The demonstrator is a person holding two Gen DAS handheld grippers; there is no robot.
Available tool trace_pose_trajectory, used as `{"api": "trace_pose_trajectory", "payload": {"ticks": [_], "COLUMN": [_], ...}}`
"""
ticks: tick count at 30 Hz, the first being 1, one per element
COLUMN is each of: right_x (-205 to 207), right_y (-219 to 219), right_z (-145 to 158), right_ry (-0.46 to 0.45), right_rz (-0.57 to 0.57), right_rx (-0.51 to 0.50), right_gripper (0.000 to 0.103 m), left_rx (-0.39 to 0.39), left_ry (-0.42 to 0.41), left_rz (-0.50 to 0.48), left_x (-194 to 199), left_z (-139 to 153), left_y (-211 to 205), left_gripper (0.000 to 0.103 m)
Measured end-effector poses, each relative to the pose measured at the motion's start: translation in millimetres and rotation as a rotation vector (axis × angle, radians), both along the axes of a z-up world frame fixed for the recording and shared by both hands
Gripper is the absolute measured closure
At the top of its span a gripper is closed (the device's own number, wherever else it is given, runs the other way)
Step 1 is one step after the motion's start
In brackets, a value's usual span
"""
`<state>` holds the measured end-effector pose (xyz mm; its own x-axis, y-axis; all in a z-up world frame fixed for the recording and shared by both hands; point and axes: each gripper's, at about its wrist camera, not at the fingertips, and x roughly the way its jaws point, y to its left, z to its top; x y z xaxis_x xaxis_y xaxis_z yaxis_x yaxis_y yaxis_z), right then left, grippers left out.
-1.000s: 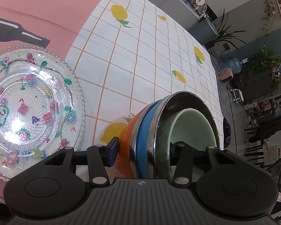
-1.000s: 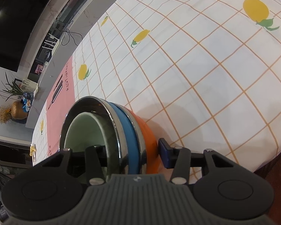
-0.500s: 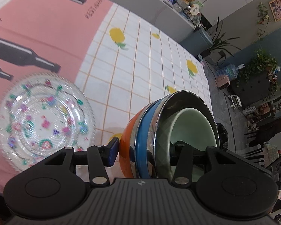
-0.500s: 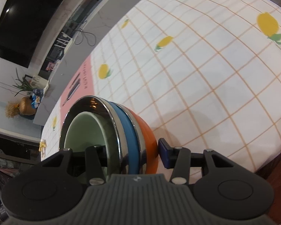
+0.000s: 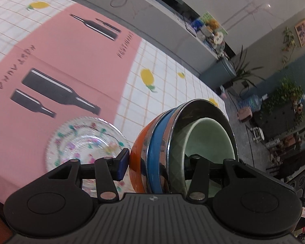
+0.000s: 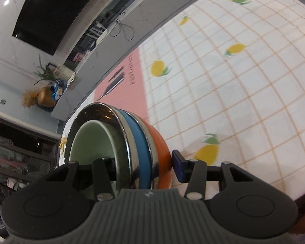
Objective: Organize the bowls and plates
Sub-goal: 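Lift the bowl stack and carry it over the floral glass plates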
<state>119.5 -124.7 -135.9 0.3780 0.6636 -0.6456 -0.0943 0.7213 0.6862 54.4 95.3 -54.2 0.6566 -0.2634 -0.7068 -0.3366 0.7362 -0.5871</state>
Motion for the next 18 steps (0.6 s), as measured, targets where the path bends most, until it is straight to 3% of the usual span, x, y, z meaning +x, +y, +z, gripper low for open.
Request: {"api": "trace_pose_trajectory", "payload": {"ticks": [10,18], "right_x": [8.5,17.4], "right_y": [51.3,76.6], "right_z": [-1.0,-22.3], "right_ry": [0.003,0.061], "right_rz": [0.087,0.133], "right_rx": [-0.018,-0.046], "right_gripper": [0.056,0.056], "left_rx": [-0.016,-0.043], "left_ry": [0.009,0.074], "left_rz": [0.073,0.109], "left_x": [-10.2,-12.2], "left_z": [-7.1,-31.0], "left_y": [42.9,61.9], "left_gripper": [0.049,0.049]}}
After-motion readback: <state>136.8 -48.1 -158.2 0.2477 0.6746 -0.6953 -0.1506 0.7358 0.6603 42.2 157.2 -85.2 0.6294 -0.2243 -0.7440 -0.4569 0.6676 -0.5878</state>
